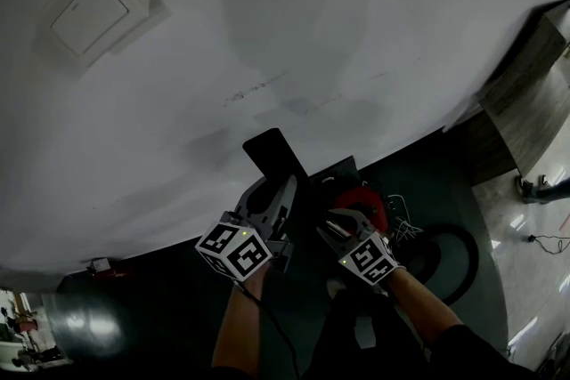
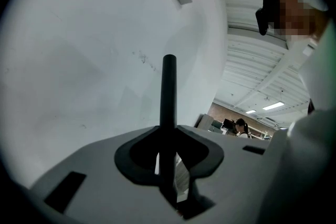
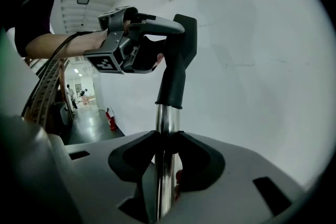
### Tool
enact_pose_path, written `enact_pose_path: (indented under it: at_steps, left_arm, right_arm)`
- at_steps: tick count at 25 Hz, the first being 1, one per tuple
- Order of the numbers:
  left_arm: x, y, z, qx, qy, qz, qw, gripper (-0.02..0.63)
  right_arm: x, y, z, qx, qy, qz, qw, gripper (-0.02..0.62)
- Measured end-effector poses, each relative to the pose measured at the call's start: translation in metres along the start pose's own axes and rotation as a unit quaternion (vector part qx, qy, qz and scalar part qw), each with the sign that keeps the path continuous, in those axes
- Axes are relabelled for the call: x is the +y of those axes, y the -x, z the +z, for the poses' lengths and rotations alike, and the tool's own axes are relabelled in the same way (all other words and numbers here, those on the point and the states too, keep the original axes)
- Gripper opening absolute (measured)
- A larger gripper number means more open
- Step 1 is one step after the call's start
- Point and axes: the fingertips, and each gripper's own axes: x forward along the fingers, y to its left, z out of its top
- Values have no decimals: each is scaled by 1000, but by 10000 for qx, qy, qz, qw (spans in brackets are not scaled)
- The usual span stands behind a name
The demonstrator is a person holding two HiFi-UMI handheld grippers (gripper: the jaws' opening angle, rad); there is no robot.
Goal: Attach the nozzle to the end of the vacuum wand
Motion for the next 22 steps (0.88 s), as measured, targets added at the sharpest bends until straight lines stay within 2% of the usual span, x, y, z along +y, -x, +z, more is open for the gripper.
enact_pose_path:
  at_steps: [9, 16, 20, 22]
  left_arm:
    - [1, 24, -6, -113, 7, 159, 9998, 87]
    - [-13, 29, -10, -38, -482, 181, 9987, 89]
    - [8, 36, -7, -364, 123, 218, 9990, 87]
    - [10, 40, -7, -492, 291, 226, 9981, 87]
  right_arm:
    - [4, -5, -5, 87, -162, -73, 9998, 144]
    - [9, -7, -6, 117, -176, -25, 9998, 144]
    - [11, -4, -5, 29, -154, -23, 9999, 144]
    - [7, -4, -3, -24, -231, -83, 9997, 144]
